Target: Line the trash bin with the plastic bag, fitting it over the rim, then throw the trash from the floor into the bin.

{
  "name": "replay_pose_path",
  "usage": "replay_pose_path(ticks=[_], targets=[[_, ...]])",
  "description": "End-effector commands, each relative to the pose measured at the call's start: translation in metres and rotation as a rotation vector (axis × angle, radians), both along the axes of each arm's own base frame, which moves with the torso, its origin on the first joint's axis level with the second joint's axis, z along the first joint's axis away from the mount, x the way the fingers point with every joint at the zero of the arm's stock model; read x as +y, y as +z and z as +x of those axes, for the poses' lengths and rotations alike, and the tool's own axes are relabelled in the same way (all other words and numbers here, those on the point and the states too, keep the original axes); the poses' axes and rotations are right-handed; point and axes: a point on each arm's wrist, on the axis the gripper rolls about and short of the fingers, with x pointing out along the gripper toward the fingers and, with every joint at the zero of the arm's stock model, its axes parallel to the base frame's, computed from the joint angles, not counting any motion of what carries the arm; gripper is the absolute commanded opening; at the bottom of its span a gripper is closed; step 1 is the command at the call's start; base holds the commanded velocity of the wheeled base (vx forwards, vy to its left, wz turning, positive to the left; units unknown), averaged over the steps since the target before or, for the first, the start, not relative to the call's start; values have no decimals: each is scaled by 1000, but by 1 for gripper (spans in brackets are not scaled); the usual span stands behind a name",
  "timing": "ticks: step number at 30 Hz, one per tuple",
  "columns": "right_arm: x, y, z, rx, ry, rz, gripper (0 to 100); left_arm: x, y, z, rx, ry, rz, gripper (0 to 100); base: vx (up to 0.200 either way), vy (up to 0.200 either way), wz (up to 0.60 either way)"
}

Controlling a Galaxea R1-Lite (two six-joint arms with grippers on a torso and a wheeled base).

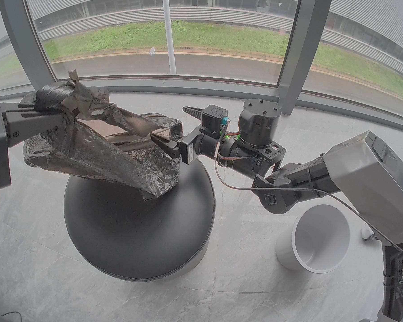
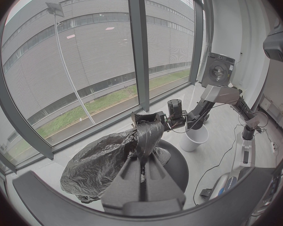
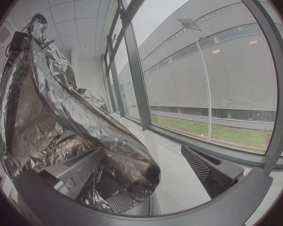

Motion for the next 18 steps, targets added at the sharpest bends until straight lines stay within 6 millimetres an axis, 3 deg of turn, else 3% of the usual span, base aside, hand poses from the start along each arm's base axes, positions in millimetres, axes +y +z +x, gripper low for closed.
replay_pose_path(ticks=[1,6,7,13,18], targets=[[5,4,-2,-12,15,9,100,3,-4,-3,3,-1,4,0,0,0,0],[7,4,-3,-15,35,8,100,2,-6,-3,6,-6,6,0,0,0,0],[7,4,-4,-16,44,6,0,2,-6,-3,6,-8,5,0,0,0,0],[1,5,-13,3,51,-9,0,2,-5,-4,0,-12,-2,0,0,0,0],[-23,28,-37,7,45,-12,0,5,-5,-7,-3,-9,-9,0,0,0,0]])
